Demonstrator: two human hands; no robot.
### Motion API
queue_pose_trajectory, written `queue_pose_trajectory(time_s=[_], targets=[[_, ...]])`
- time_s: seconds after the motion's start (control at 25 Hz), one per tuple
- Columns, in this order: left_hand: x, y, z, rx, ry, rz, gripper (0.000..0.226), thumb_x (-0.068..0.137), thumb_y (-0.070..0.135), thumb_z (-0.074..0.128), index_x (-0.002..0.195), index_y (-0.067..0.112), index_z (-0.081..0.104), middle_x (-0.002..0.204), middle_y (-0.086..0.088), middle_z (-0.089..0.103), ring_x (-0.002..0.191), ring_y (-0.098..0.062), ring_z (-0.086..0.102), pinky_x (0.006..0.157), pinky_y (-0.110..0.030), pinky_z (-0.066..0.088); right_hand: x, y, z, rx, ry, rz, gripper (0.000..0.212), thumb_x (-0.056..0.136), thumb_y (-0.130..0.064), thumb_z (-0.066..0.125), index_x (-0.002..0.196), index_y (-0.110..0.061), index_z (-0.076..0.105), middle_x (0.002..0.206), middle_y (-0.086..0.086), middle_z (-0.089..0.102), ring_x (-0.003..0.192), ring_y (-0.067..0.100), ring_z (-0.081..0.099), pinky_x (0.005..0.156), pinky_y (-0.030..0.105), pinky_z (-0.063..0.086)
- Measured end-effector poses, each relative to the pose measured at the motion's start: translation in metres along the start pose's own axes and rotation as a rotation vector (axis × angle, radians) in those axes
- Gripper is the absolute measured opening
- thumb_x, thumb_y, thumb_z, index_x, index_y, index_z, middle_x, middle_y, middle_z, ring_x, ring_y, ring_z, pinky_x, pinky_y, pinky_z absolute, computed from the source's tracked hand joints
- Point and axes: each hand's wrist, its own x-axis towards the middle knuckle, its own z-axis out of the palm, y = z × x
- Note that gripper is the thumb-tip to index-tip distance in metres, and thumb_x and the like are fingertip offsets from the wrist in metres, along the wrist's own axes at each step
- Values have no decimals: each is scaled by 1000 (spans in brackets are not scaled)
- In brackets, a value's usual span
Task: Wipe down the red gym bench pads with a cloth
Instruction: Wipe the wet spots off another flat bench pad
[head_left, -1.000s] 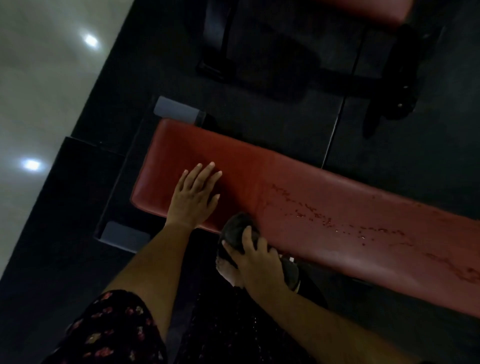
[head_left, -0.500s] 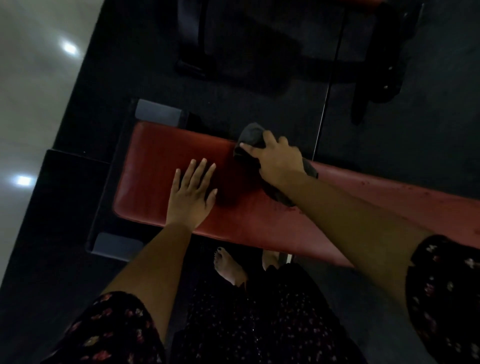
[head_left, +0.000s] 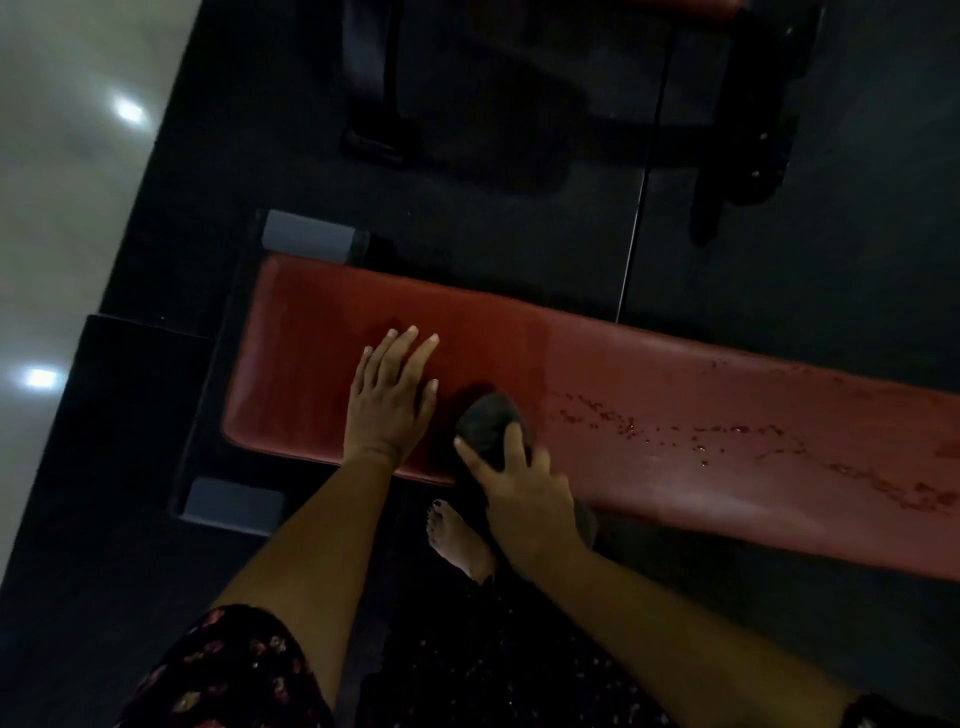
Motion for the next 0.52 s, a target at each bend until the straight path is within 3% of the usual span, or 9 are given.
queue_pose_trajectory(time_s=[0.12,0.2,0.28,0.32,0.4,0.52], targets=[[10,15,5,18,-91,-22,52,97,38,33,148,25,36,155,-3,30,146,-24,21,119,-47,15,-29,-3,24,-34,-139,-65,91,47,-61,84,131,-43,55,131,18,48,75,33,60,47,37,49],[10,18,12,85,-161,-31,56,97,42,28,150,24,34,157,-3,30,148,-24,19,119,-49,13,-38,4,32,-26,-99,-171,77,59,-54,80,131,-43,54,134,17,44,79,34,60,53,38,50],[8,18,16,114,-164,-34,57,96,42,28,149,24,35,157,-4,32,147,-24,21,119,-50,14,-35,18,27,-10,20,-202,44,79,-51,55,122,-44,63,130,15,53,76,33,62,52,35,48],[8,17,16,118,-163,-31,57,95,42,29,149,24,36,156,-4,33,147,-25,22,119,-50,15,-28,24,23,-1,77,-193,42,84,-48,42,120,-45,65,128,14,58,75,33,62,51,35,47],[9,16,17,107,-154,-30,57,95,42,30,149,24,36,156,-4,33,147,-25,23,119,-50,15,-9,34,2,-12,101,-92,47,88,-38,37,130,-48,56,134,15,56,81,36,60,55,37,49],[7,14,19,102,-105,-6,55,97,42,32,149,25,33,156,-4,32,146,-25,23,118,-50,16,39,39,-27,-47,60,12,57,96,-30,43,146,-51,25,156,13,22,113,39,44,79,44,47]])
